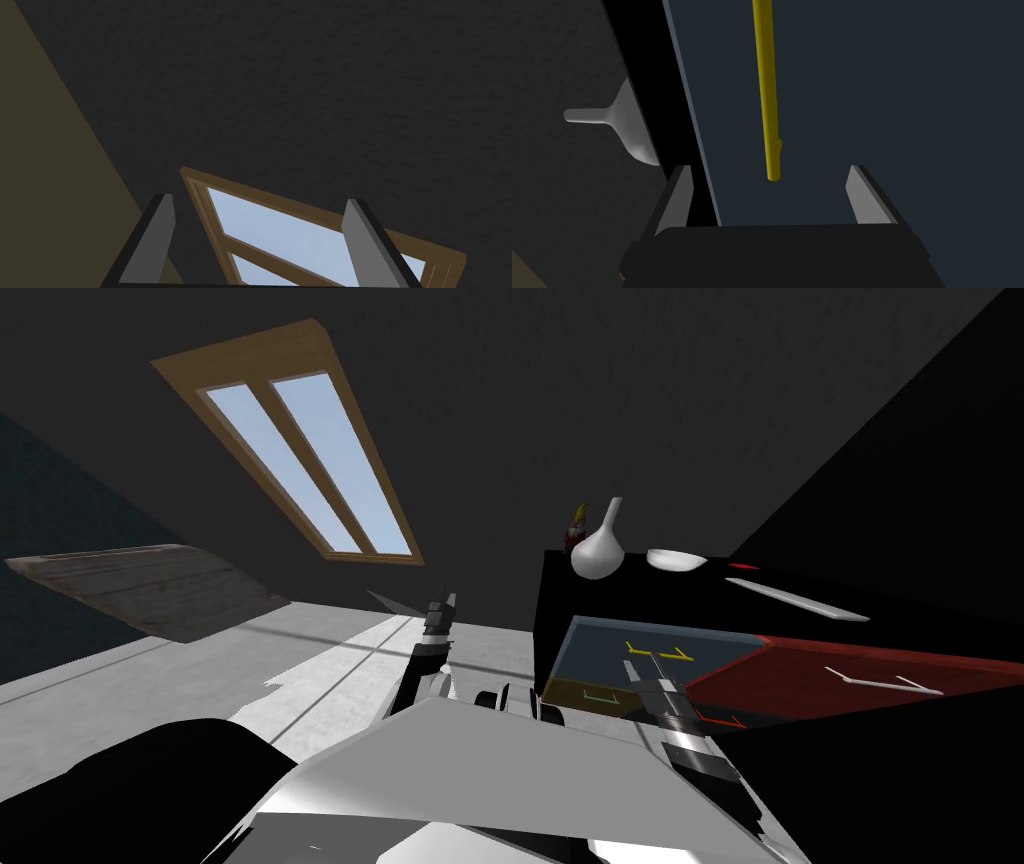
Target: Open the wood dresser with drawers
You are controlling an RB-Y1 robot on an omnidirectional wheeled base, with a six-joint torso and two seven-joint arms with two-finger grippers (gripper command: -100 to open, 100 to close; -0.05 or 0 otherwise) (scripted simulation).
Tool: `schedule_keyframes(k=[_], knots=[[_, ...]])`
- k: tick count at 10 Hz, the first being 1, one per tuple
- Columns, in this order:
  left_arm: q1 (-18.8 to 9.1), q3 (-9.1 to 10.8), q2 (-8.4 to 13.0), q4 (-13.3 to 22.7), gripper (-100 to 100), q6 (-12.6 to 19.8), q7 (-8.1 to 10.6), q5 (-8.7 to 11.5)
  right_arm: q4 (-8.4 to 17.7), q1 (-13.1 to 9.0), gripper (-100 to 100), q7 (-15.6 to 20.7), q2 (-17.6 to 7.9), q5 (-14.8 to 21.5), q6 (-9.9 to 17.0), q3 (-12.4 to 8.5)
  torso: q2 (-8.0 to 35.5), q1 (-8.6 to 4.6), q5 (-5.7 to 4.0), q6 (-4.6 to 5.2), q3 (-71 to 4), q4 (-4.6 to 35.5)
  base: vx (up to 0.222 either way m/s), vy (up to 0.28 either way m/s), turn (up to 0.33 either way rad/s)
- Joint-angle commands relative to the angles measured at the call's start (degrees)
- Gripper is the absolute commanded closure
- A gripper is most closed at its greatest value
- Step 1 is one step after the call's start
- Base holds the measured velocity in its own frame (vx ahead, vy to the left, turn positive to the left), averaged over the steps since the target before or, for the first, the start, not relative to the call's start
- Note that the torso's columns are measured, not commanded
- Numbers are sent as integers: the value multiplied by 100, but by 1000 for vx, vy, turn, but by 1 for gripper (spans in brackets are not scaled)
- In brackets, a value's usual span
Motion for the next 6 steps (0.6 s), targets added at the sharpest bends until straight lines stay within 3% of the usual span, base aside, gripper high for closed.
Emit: schedule_keyframes(k=[1, 3, 4, 6], knots=[[0, 1, 1, 0, 0, 0, 0, 0, -192, 47, -100, -82, -90, -50, 178, -57, -9, -23, -6, 0, -4, -2, 47, 23, 29], [2, 1, 1, 0, 0, 0, 0, 0, -239, 78, -100, -89, -99, -56, 184, -63, -40, -18, -6, -1, -24, -11, 86, 16, 18], [2, 1, 1, 0, 0, 0, 0, 0, -90, 22, 100, -45, -41, -23, 90, -25, -11, -13, -4, 1, -9, -5, -37, -12, -32], [0, 1, 1, 0, 0, 0, 0, 0, -252, 121, 100, -88, -111, -68, 134, -36, 28, -7, 7, 6, 15, 17, -80, -7, -11]])
